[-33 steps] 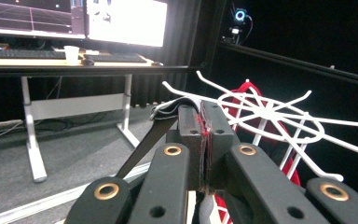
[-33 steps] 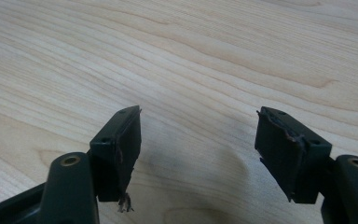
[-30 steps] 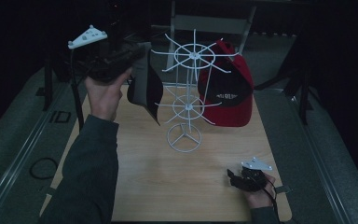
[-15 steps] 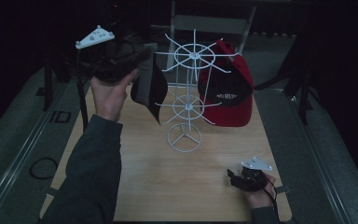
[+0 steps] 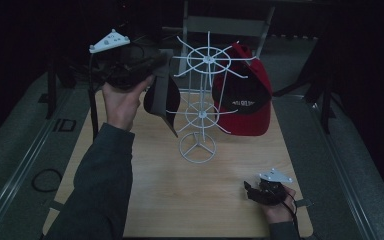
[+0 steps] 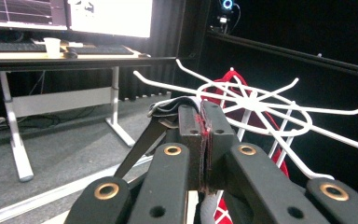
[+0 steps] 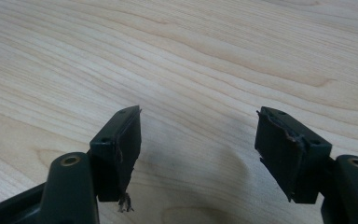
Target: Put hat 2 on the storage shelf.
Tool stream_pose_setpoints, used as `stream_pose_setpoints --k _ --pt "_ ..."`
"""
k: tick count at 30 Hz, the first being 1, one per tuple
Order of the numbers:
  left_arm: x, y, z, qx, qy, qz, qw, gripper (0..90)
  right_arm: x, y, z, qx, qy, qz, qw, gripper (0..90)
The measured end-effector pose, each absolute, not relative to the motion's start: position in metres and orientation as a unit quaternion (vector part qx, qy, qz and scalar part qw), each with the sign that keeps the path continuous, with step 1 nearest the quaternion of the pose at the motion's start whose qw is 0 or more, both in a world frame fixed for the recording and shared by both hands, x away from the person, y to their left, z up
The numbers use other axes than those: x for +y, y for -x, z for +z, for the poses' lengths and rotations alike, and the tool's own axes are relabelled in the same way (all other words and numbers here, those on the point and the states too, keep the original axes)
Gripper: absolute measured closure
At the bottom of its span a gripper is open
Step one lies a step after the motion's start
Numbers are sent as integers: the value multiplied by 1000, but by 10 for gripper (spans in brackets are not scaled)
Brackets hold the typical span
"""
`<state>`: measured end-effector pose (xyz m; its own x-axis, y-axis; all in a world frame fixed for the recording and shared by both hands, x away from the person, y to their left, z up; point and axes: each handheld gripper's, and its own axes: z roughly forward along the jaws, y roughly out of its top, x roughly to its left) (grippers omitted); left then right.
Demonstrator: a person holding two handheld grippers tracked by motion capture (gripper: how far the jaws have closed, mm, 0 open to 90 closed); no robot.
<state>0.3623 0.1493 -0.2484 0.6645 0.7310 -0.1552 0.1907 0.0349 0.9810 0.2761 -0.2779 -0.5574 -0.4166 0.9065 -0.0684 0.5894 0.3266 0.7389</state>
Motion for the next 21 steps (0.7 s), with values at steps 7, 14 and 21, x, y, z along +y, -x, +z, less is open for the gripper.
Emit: stream_pose_setpoints --k 7,14,21 --pt "145 -364 -252 344 -668 207 626 892 -278 -276 -557 776 -482 325 245 311" --pt "141 -364 -254 342 -671 204 625 892 -279 -276 -557 776 -482 325 245 311" --pt "141 -365 -258 341 -677 199 622 891 -278 -276 -557 776 -481 325 246 311"
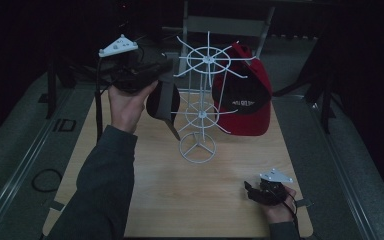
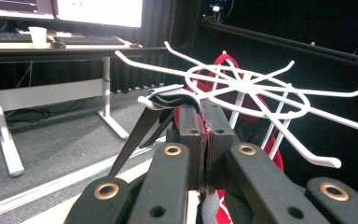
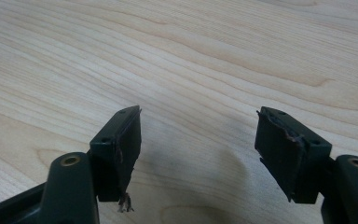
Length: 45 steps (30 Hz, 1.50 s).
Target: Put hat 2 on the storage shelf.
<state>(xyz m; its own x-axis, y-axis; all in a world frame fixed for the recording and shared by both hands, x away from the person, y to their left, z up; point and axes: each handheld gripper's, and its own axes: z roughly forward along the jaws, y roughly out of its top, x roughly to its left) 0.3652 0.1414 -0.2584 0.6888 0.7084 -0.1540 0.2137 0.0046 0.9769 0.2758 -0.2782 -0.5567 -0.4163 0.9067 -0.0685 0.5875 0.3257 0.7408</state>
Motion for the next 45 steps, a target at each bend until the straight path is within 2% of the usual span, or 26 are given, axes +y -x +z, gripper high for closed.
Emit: stream_pose_setpoints --k 27,33,35,36,45 --pt "144 -367 -267 348 -675 187 624 861 -278 -276 -557 777 -480 325 244 311" --pt "144 -366 -267 345 -674 190 625 806 -278 -276 -557 777 -480 324 244 311" --pt "146 -365 -266 345 -674 191 625 776 -278 -276 -557 777 -480 325 244 311" --pt "146 -365 -266 345 -675 195 623 729 -278 -276 -557 777 -481 324 244 311" --pt "152 -362 -264 345 -672 196 625 619 -278 -276 -557 778 -480 323 244 311"
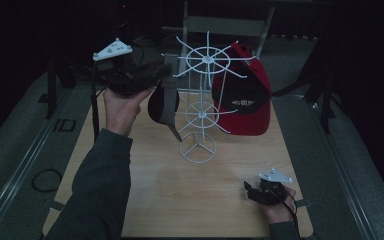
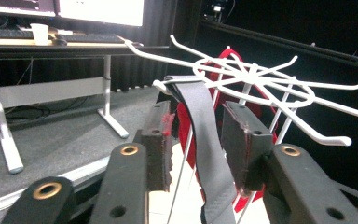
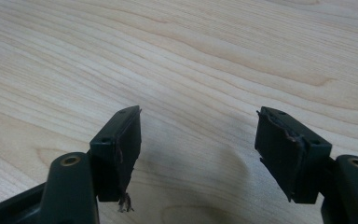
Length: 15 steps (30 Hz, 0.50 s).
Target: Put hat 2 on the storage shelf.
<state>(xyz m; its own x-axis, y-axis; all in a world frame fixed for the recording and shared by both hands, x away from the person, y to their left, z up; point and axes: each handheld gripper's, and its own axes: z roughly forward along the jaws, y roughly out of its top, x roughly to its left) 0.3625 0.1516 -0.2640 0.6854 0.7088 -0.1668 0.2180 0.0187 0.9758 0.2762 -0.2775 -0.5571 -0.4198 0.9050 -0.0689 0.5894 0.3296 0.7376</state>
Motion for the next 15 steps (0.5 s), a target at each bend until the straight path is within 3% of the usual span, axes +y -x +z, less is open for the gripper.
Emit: stream_pose_setpoints --k 15 --pt "157 -358 -262 353 -676 217 609 487 -277 -276 -557 778 -481 323 243 310"
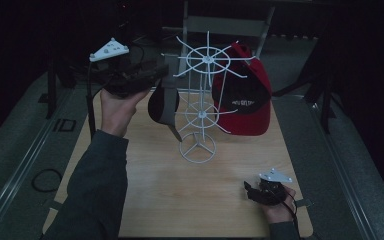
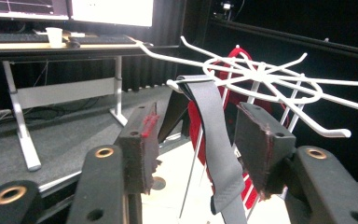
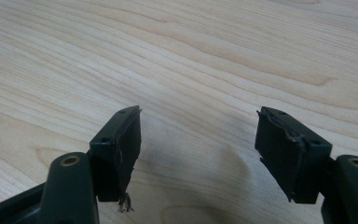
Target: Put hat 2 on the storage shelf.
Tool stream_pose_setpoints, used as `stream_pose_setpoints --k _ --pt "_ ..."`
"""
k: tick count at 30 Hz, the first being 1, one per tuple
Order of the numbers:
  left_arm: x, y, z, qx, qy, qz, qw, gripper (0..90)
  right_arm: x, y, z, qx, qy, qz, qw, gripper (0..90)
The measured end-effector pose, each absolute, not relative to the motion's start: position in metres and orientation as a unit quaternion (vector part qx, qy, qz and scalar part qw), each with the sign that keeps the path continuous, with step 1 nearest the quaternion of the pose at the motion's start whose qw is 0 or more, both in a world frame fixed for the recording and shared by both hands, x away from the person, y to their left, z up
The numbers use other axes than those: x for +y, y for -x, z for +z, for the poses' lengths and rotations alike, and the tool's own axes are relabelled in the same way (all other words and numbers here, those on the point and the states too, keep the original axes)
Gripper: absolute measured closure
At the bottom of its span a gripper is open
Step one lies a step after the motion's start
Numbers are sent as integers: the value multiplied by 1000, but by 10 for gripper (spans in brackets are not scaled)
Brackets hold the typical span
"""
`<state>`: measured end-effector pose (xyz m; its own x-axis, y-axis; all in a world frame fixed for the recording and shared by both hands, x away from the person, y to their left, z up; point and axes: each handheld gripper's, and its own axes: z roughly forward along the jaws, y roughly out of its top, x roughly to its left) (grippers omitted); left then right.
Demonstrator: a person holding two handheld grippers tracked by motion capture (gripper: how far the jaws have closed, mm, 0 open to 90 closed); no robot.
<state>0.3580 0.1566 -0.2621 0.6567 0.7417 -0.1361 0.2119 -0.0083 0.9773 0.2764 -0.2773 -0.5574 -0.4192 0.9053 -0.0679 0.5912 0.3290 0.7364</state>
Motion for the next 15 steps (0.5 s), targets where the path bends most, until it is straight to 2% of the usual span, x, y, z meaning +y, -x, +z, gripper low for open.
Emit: stream_pose_setpoints --k 15 --pt "163 -355 -261 350 -679 211 610 485 -278 -276 -557 778 -481 323 244 310"
